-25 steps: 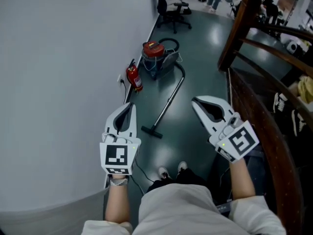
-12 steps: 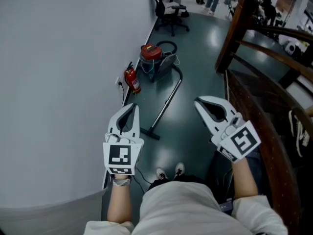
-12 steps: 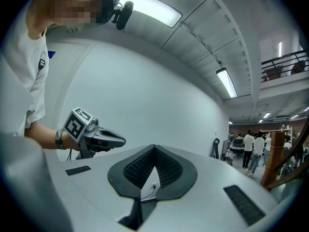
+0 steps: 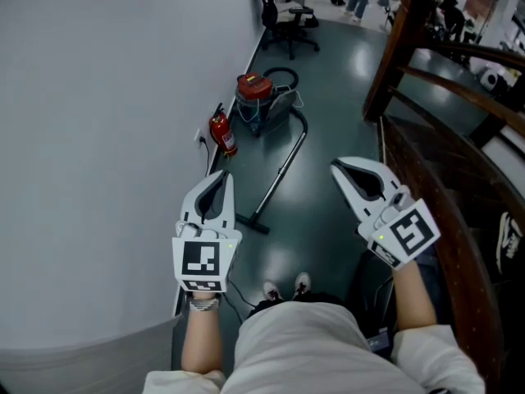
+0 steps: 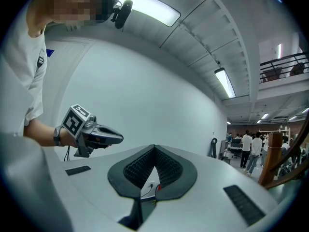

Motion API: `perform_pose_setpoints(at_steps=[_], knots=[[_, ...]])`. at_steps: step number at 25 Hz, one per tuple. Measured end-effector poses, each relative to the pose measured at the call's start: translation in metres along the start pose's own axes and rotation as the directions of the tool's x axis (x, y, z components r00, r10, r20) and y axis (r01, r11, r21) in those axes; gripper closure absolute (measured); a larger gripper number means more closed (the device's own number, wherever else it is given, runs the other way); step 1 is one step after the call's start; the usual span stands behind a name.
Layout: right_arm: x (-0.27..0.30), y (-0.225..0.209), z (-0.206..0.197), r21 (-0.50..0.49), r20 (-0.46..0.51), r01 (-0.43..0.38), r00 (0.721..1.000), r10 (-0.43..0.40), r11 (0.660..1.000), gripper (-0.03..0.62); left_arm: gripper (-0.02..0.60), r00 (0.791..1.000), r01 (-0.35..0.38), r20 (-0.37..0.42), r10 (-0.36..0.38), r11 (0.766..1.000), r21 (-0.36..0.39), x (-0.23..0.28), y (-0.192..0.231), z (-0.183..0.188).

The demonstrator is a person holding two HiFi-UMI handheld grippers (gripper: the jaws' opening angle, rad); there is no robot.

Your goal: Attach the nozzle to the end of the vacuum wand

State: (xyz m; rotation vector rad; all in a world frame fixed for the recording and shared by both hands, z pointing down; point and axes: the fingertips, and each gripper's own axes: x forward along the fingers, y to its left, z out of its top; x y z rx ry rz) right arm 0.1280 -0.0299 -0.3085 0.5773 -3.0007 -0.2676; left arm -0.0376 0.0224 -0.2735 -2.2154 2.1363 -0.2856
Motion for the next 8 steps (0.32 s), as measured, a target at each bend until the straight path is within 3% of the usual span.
perform_pose_setpoints(at_steps=[8], knots=[[0.0064,-0.0092,-0.0008,0.002,0.003,0.014,1.000,-0.014,1.000,0.568,0.581,1.000,-0.005,0.005,0.005,1.000,0.008,0.0066,0.0043,-0.0007]])
